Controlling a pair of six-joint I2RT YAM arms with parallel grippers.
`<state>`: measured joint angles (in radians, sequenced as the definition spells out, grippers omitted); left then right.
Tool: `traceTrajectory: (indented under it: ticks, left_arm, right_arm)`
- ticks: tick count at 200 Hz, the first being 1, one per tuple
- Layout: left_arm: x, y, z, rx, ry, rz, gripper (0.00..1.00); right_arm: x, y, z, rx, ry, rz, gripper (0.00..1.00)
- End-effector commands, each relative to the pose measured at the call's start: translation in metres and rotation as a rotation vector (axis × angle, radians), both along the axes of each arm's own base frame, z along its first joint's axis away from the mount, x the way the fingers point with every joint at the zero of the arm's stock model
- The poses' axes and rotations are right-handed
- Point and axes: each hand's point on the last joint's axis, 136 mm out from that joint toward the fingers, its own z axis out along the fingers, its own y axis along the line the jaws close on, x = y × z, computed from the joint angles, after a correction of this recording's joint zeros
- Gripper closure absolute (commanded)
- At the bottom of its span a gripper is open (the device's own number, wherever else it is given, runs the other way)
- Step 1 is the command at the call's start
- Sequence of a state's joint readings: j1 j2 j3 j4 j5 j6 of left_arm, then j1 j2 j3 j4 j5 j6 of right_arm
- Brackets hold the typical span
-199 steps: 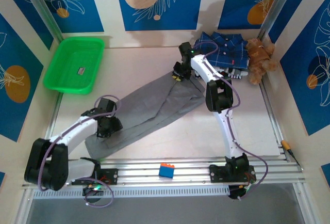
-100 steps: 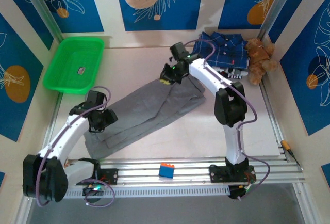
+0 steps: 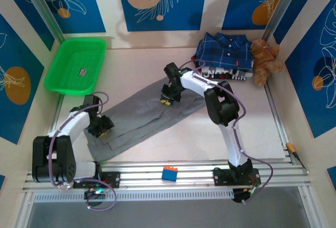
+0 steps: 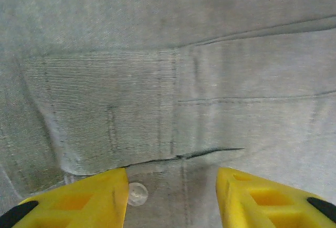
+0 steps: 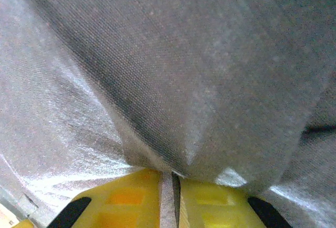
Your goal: Fold and stack the long sleeve shirts
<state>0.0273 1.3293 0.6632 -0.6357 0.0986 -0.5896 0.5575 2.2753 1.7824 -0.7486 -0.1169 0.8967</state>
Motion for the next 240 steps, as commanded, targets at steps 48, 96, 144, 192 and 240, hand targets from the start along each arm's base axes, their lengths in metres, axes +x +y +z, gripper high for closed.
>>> traceTrajectory:
  ticks: [48,96,144,192,240]
  left_arm:
    - [-0.022,-0.009,-0.018,-0.072,0.058,-0.013,0.52]
    - [-0.043,-0.022,-0.018,-0.154,0.084,0.039,0.52]
    - [-0.053,-0.05,-0.017,-0.318,0.072,0.116,0.51]
    - [-0.034,-0.094,-0.012,-0.425,0.028,0.073,0.46]
    - [-0.017,-0.15,-0.012,-0.472,0.031,-0.031,0.45]
  right_arm:
    - [0.01,-0.013,-0.014,-0.232,-0.01,-0.01,0.79]
    - [0.053,0.019,-0.014,-0.178,-0.061,-0.101,0.76]
    - [0.101,0.073,0.004,0.106,-0.165,-0.124,0.66]
    - [0.142,0.091,0.032,0.305,-0.252,-0.125,0.58]
    - [0.178,0.09,0.049,0.474,-0.309,-0.134,0.51]
